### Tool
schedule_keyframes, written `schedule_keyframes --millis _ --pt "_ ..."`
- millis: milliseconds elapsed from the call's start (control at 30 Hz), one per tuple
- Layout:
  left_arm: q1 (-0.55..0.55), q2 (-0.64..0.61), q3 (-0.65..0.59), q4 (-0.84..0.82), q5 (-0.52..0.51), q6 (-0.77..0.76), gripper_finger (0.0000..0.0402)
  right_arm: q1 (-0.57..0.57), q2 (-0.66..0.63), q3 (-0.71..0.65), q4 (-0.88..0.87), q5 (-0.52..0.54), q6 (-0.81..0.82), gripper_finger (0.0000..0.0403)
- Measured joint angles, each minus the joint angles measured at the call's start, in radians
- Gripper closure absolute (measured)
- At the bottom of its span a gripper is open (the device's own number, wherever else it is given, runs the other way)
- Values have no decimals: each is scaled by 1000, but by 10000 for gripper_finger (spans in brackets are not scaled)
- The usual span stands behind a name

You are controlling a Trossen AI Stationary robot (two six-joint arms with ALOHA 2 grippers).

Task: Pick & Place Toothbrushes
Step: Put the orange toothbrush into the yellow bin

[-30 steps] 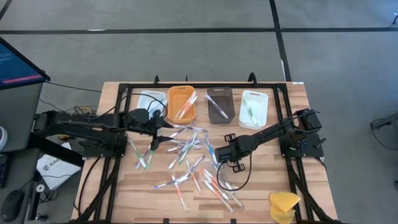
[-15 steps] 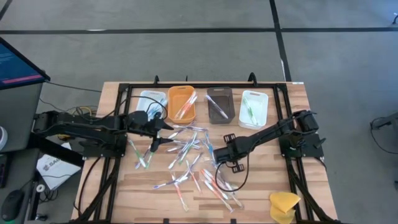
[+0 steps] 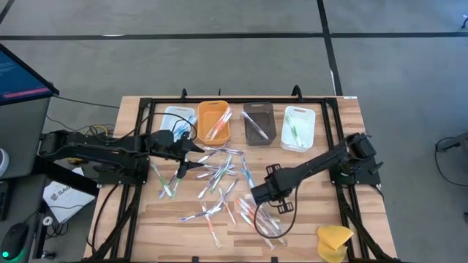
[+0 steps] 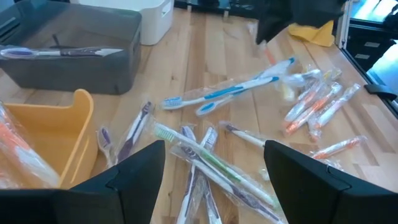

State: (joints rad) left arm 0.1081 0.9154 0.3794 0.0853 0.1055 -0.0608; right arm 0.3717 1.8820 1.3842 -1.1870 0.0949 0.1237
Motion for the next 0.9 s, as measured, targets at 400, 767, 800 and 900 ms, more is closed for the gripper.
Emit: schedule_keyframes --millis 400,767,800,900 --pt "-86 0 0 150 1 59 133 75 -3 232 -166 39 29 376" --pt "-228 80 0 315 1 332 133 86 -5 376 -31 96 -167 376" --pt "-250 106 1 362 0 367 133 86 -5 384 -10 97 -190 375" --pt "-311 194 1 493 -22 466 133 83 -5 405 46 112 -254 378"
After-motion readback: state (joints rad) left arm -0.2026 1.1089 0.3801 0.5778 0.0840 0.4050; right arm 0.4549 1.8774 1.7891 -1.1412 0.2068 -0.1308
